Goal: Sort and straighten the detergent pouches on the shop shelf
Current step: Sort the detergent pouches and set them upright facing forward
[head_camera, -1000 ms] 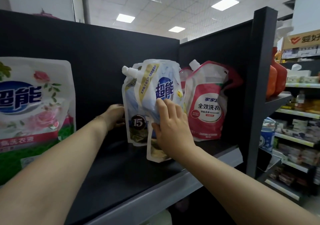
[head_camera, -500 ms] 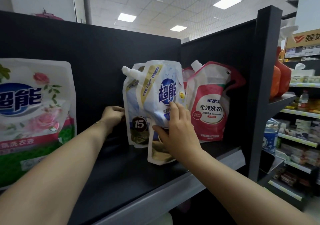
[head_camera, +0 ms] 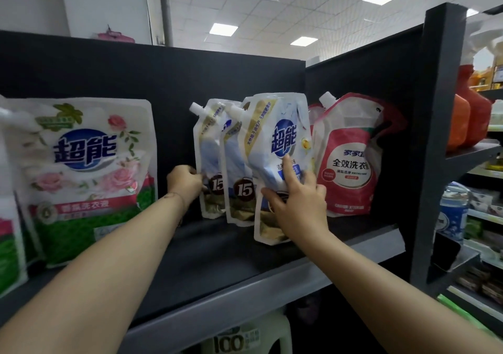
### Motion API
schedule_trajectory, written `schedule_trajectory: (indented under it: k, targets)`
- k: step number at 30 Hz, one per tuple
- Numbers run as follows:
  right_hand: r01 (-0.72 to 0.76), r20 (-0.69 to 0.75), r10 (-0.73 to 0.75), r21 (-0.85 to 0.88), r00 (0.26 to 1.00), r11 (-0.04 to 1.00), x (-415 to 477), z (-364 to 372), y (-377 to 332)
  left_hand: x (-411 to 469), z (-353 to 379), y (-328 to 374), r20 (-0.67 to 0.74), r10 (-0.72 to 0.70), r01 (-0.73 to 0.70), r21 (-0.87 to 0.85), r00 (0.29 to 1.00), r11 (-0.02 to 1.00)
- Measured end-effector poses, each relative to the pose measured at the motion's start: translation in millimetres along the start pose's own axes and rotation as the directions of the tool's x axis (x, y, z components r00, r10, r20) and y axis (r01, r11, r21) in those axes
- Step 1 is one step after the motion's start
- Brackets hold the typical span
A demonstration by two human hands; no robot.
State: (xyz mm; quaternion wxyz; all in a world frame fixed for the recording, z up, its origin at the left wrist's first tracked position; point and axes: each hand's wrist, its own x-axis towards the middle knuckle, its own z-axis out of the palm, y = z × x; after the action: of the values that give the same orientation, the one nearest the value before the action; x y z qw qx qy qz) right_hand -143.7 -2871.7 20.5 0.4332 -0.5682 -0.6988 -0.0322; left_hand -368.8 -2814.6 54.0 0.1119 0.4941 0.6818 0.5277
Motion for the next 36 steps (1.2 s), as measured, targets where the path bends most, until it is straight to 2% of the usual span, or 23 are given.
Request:
schedule_trajectory:
  k: [7,9,13,15,16,17,18,19,20,22,24,26,28,34,36]
  targets:
    - [0.066,-0.036,-0.06,0.178,0.998,0.982,0.8,11.1,0.2,-13.5,-27.4,-8.9,-0.29,-0.097,0.135,0.112,0.952,0.985]
    - [0.079,-0.045,-0.071,0.219,0.996,0.973,-1.0,11.8,-2.2,-18.9,-28.3,-6.3,-0.309,-0.145,0.181,0.092,0.94,0.979]
    - [0.097,-0.057,-0.085,0.261,0.995,0.961,-4.7,10.2,-5.9,-38.2,-21.6,2.8,-0.251,-0.253,0.278,0.07,0.934,0.958]
    - [0.102,-0.064,-0.088,0.274,0.994,0.956,-6.1,9.8,-4.9,-54.2,-10.3,7.2,-0.279,-0.287,0.306,0.028,0.917,0.952]
    - [0.102,-0.066,-0.087,0.279,0.994,0.955,-6.6,9.4,-4.4,-58.6,-3.4,6.7,-0.316,-0.199,0.234,0.079,0.928,0.969]
    - [0.1,-0.063,-0.085,0.283,0.994,0.954,-7.0,9.0,-4.3,-60.5,2.9,6.0,-0.323,-0.037,0.112,0.215,0.946,0.97]
    - [0.097,-0.058,-0.084,0.286,0.995,0.953,-7.5,8.7,-4.4,-60.3,8.3,4.3,-0.269,0.155,-0.036,0.401,0.951,0.915]
    - [0.097,-0.054,-0.085,0.289,0.995,0.953,-7.9,8.5,-4.4,-58.6,12.7,1.9,-0.162,0.33,-0.184,0.571,0.93,0.8]
    - [0.098,-0.052,-0.087,0.291,0.995,0.952,-7.9,8.1,-4.6,-53.4,15.2,-1.4,-0.027,0.445,-0.3,0.7,0.895,0.648]
    - [0.102,-0.053,-0.09,0.302,0.995,0.948,-8.1,7.9,-4.2,-41.0,18.5,-6.5,0.178,0.514,-0.408,0.831,0.839,0.379]
    - [0.103,-0.057,-0.09,0.315,0.994,0.943,-8.6,8.6,-3.7,-32.5,17.7,-14.6,0.257,0.483,-0.414,0.874,0.837,0.253]
    - [0.1,-0.06,-0.085,0.328,0.995,0.939,-9.3,9.9,-4.1,-26.6,14.2,-22.7,0.308,0.416,-0.414,0.889,0.856,0.195]
    - [0.106,-0.077,-0.085,0.336,0.993,0.936,-9.3,11.9,-4.9,-19.8,8.8,-27.2,0.322,0.382,-0.413,0.893,0.866,0.182]
    - [0.125,-0.098,-0.096,0.352,0.991,0.928,-9.9,14.9,-7.7,-4.1,-5.3,-29.2,0.314,0.307,-0.404,0.865,0.899,0.298]
    - [0.126,-0.091,-0.1,0.357,0.991,0.925,-9.6,14.6,-6.8,-7.4,-3.4,-24.1,0.312,0.383,-0.443,0.835,0.869,0.325]
